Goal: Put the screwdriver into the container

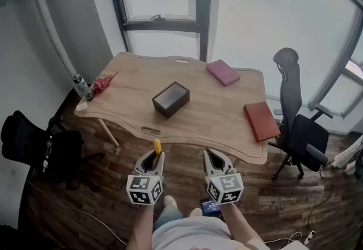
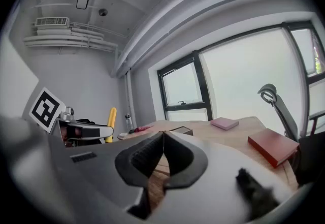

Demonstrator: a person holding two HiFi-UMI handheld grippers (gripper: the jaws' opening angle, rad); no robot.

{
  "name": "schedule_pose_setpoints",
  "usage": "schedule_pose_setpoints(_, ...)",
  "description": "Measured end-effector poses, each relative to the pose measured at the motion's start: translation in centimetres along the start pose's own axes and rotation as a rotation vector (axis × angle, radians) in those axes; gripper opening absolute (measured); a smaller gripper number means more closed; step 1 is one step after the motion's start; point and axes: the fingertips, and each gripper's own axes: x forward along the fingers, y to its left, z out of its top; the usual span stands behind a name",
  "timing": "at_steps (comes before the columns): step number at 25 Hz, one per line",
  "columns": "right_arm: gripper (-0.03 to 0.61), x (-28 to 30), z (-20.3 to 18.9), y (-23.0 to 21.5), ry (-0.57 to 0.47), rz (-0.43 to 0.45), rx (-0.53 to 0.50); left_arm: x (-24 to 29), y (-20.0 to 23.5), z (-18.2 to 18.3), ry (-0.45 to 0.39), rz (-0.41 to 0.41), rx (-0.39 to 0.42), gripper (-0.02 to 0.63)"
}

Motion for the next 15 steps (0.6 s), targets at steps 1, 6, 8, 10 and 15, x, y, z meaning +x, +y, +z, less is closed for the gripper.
schedule_pose_setpoints(1, 0.032, -0.1, 0.0, 0.1, 0.0, -0.001, 0.001, -0.2, -0.1, -0.1, 0.002, -0.002, 0.003, 0.078)
schedule_pose_setpoints(6, 0.032, -0.6, 0.0, 0.6, -0.004, 0.004, -0.001, -1.0, -0.2, -0.3, 0.006, 0.004, 0.009, 0.078)
schedule_pose_setpoints(8, 0.032, -0.7, 0.0, 0.9, -0.004, 0.006, -0.009, -1.2, 0.1, -0.3, 0.003, 0.012, 0.004, 0.078)
schedule_pose_setpoints(10, 0.032, -0.7, -0.1, 1.4, -0.002, 0.012, -0.028, -1.4, 0.5, -0.3, 0.001, 0.023, -0.004, 0.078)
schedule_pose_setpoints(15, 0.032, -1.2, -0.1, 2.4, -0.009, 0.021, -0.071, -1.5, 0.5, -0.6, 0.002, 0.029, -0.01, 0.078)
